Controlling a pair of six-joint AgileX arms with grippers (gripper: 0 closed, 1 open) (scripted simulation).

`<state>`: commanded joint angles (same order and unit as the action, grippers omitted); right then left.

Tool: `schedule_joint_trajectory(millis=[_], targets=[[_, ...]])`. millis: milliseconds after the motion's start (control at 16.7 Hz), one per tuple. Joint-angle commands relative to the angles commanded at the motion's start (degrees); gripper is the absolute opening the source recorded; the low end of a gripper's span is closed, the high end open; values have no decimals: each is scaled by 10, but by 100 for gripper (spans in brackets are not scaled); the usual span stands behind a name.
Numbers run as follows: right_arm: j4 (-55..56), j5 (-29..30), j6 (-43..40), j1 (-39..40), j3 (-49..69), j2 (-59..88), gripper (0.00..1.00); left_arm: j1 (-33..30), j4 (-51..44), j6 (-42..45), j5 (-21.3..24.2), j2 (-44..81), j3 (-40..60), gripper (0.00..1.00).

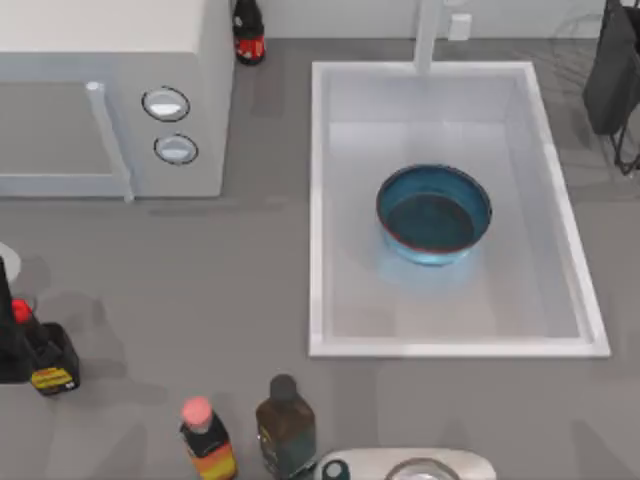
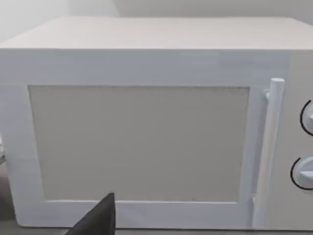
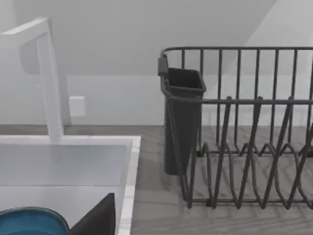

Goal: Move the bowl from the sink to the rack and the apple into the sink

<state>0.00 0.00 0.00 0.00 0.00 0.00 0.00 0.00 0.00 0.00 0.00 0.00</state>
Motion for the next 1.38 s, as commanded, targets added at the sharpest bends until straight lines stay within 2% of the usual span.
schedule_joint_trajectory(millis=[300, 600, 900, 1380], targets=[[-13, -2, 7, 8, 30, 31, 100, 0, 0, 0, 0, 0, 0, 100], [-87, -2, 43, 43, 182, 192, 100, 0, 0, 0, 0, 0, 0, 100], [-217, 8, 102, 95, 427, 454, 100, 0, 0, 0, 0, 0, 0, 100], [-459, 32, 206, 192, 894, 955, 100, 0, 0, 0, 0, 0, 0, 100]])
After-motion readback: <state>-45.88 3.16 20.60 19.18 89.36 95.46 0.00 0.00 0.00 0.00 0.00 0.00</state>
